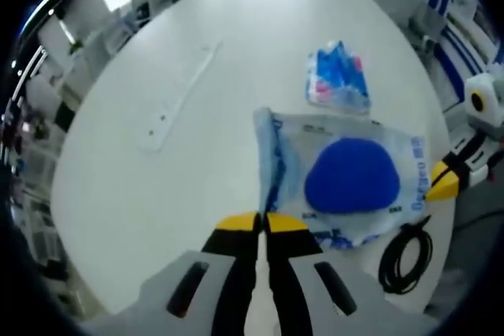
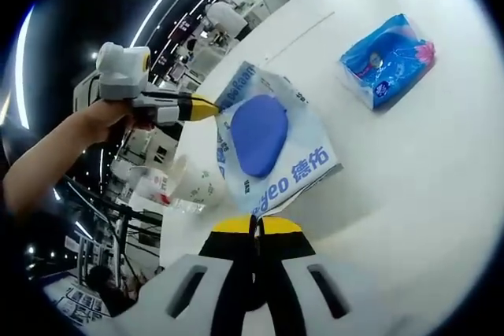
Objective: Arrange the tabletop items into an orderly group along one side of the table until the central work area is clear of visible clutter.
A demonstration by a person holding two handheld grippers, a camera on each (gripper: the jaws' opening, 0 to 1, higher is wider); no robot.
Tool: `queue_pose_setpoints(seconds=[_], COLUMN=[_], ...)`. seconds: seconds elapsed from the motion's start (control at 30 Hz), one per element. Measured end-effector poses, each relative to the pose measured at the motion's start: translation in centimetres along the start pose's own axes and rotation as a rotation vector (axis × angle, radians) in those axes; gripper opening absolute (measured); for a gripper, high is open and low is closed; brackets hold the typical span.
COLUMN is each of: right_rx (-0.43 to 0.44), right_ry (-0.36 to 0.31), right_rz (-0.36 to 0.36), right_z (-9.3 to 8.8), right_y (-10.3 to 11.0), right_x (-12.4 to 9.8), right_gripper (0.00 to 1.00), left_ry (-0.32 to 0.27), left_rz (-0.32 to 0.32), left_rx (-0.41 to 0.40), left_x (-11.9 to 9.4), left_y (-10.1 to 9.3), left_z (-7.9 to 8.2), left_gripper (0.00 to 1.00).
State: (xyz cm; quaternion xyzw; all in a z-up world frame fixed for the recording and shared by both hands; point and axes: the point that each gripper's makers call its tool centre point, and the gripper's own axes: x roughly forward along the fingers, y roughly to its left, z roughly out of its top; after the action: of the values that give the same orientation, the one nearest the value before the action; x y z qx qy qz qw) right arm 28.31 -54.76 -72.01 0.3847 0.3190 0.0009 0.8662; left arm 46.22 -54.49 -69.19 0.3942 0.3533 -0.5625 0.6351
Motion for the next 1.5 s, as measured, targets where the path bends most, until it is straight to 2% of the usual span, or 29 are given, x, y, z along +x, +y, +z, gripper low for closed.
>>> queue_pose_setpoints(seconds=[0.6, 1.0, 1.5], right_rx=[-0.025, -0.044, -0.053], right_ry=[-0.048, -0.059, -0.058], right_rz=[0.042, 0.023, -0.007], right_z=[1.1, 2.5, 3.6], right_y=[1.4, 0.7, -1.2], right_x=[-2.9, -4.5, -5.7], right_gripper=[0.00, 0.00, 0.00], left_ry=[-0.010, -0.011, -0.022], left_rz=[0.041, 0.049, 0.065], left_rx=[0.003, -0.051, -0.147], left_x=[-3.1, -4.6, -5.7], left_y=[-1.0, -1.3, -3.9], left_z=[0.9, 0.0, -1.7], left_gripper=[0.00, 0.00, 0.00])
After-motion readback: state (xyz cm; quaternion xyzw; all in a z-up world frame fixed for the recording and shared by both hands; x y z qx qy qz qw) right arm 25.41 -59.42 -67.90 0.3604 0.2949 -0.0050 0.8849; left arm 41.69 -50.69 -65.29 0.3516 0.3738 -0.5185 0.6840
